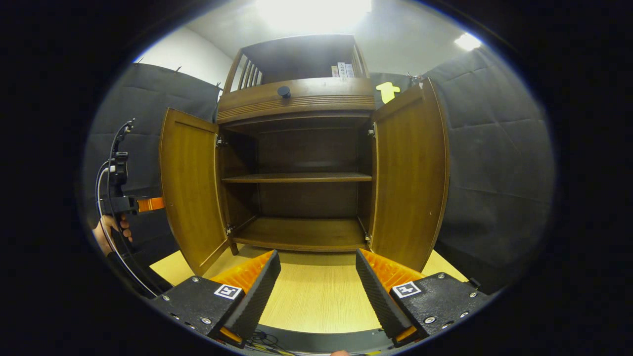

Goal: Open the right door of the double-door shoe cabinet with the right hand, and open the left door with the left hand.

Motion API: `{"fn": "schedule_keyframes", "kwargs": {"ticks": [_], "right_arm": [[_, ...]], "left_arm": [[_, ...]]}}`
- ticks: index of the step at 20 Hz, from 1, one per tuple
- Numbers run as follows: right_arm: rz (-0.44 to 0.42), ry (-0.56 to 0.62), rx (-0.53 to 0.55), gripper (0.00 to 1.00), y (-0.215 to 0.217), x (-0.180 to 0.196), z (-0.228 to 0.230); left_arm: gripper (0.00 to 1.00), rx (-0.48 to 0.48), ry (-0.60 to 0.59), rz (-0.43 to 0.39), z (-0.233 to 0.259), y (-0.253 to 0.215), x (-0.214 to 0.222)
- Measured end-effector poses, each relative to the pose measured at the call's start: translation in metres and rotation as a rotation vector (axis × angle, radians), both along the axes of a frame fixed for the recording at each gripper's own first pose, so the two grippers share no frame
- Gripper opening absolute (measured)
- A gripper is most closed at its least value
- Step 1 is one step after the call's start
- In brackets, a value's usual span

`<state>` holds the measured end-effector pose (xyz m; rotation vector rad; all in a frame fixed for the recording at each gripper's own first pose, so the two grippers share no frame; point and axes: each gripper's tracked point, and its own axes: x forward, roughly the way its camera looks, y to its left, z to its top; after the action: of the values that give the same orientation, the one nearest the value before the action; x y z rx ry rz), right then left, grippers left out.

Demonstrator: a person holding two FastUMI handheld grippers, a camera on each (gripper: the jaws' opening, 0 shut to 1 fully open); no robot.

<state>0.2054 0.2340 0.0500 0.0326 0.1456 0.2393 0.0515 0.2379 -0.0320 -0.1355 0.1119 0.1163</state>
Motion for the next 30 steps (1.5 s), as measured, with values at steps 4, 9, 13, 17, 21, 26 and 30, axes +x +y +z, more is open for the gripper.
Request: {"fn": "schedule_keyframes", "kwargs": {"ticks": [4, 9, 13, 17, 21, 26, 30], "right_arm": [[0.002, -0.007, 0.003, 0.94, -0.012, -0.010, 0.004], [0.017, -0.017, 0.002, 0.94, -0.031, -0.031, 0.010], [0.029, -0.034, -0.013, 0.94, -0.049, -0.052, 0.018], [0.013, -0.072, -0.016, 0.94, -0.069, -0.069, 0.036], [0.000, -0.090, -0.005, 0.94, -0.081, -0.086, 0.048], [-0.011, -0.106, 0.011, 0.94, -0.093, -0.106, 0.053], [-0.022, -0.122, 0.034, 0.94, -0.100, -0.123, 0.055]], "left_arm": [[0.16, 0.011, -0.003, 0.049, 0.004, 0.010, -0.013], [0.12, 0.079, -0.007, 0.140, 0.018, 0.026, -0.037], [0.12, 0.100, -0.021, 0.148, 0.029, 0.023, -0.044], [0.16, 0.112, -0.064, 0.135, 0.054, 0.016, -0.058], [0.20, 0.099, -0.084, 0.094, 0.069, -0.012, -0.086], [0.16, 0.103, -0.097, 0.037, 0.084, -0.049, -0.126], [0.12, 0.096, -0.101, 0.006, 0.092, -0.069, -0.156]]}}
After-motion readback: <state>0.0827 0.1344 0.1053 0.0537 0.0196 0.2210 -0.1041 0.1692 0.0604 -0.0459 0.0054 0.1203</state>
